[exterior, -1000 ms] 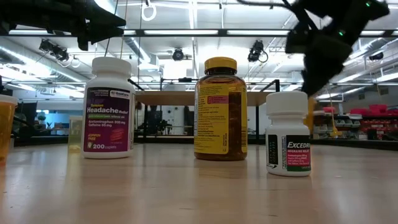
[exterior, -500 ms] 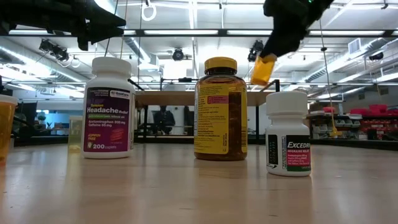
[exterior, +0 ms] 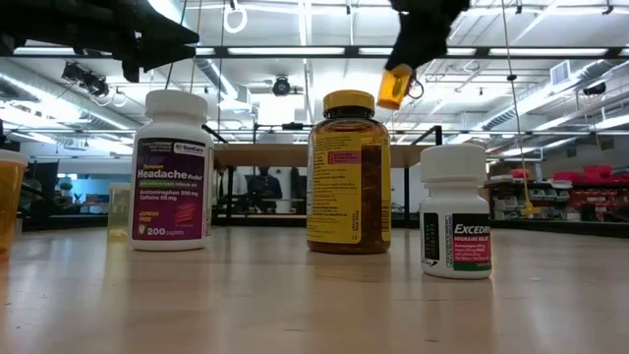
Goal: Pick and place medicine bottles onto shelf by color
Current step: Put the top small orange medicine bottle on the shelf
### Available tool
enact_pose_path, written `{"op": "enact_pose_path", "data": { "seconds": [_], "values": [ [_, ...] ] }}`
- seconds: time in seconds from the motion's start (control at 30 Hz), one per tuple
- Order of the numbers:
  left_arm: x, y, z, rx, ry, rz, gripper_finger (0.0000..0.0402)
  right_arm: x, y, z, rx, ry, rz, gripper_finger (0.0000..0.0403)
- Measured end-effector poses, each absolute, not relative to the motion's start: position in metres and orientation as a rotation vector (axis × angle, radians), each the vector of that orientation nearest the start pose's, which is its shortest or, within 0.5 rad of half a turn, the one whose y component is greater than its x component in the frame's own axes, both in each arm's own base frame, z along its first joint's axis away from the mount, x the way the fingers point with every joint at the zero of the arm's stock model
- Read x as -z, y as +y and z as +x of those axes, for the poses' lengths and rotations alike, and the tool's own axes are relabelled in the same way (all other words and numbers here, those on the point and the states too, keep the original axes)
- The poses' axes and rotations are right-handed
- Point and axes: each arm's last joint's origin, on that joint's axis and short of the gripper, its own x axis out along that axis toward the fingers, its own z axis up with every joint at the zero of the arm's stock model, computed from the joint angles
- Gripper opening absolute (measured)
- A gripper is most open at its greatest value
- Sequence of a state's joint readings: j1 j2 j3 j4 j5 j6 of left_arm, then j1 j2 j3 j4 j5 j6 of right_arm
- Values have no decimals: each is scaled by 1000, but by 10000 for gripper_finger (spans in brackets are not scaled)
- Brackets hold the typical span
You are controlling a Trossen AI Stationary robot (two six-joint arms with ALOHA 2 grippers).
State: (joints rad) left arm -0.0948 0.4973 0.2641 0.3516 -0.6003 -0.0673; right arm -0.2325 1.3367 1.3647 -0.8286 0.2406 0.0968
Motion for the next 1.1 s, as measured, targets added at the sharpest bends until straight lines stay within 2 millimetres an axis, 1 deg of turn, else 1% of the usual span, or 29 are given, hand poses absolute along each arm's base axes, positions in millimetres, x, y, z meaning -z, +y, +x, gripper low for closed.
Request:
{"op": "enact_pose_path", "data": {
  "seconds": [0.13,0.23,0.37,0.47,0.57,0.8,0.93,1.1],
  "values": [
    [-242,4,132,-501,-129,-106,173,-362,-83,278,504,889,76,231],
    [-242,4,132,-501,-124,-105,174,-360,-97,290,522,965,75,231],
    [-241,4,132,-501,-123,-104,177,-354,-115,297,555,1042,90,232],
    [-241,4,132,-501,-122,-104,177,-348,-128,294,578,1091,102,232],
    [-241,4,132,-501,-122,-104,174,-346,-139,288,596,1105,142,233],
    [-241,4,132,-501,-122,-104,175,-355,-158,270,575,1044,277,233],
    [-241,4,132,-501,-122,-104,176,-356,-166,264,576,1038,317,234],
    [-241,4,132,-501,-122,-104,173,-353,-167,264,580,1040,316,243]
  ]
}}
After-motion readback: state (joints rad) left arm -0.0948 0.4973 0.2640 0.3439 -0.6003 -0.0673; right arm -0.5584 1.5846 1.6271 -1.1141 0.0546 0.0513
